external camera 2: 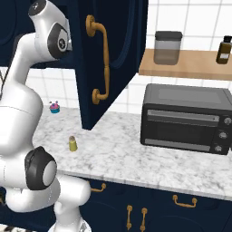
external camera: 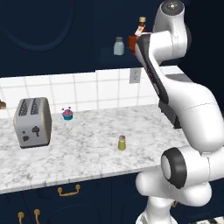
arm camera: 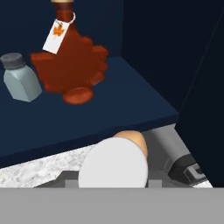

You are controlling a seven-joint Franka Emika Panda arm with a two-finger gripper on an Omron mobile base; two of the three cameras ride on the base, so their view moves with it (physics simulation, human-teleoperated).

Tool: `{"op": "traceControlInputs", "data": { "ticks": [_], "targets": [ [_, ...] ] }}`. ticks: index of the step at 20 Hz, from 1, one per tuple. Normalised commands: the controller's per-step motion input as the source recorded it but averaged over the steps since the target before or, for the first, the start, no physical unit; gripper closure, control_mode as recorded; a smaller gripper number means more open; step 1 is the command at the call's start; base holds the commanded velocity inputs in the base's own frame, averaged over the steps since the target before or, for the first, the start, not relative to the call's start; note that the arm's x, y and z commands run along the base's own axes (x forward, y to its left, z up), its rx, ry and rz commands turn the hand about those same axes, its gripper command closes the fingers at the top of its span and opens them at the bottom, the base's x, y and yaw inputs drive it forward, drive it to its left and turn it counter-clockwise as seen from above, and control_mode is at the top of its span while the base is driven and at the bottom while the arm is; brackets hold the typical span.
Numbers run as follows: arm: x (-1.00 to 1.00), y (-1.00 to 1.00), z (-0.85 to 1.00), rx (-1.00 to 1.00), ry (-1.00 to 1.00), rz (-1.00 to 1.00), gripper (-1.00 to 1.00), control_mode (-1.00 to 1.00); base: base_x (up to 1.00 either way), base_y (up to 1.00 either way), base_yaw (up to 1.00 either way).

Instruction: Put the shaker and condiment bottle from the counter next to their counterparts in the cabinet.

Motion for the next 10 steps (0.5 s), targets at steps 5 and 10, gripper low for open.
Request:
{"op": "traceControlInputs", "data": {
  "ticks": [5,10],
  "targets": [
    [0.37,0.00,0.00,0.00,0.00,0.00,1.00,-1.00,0.00,0.00,0.00],
    [0.25,0.00,0.00,0.00,0.00,0.00,1.00,-1.00,0.00,0.00,0.00]
  ]
}}
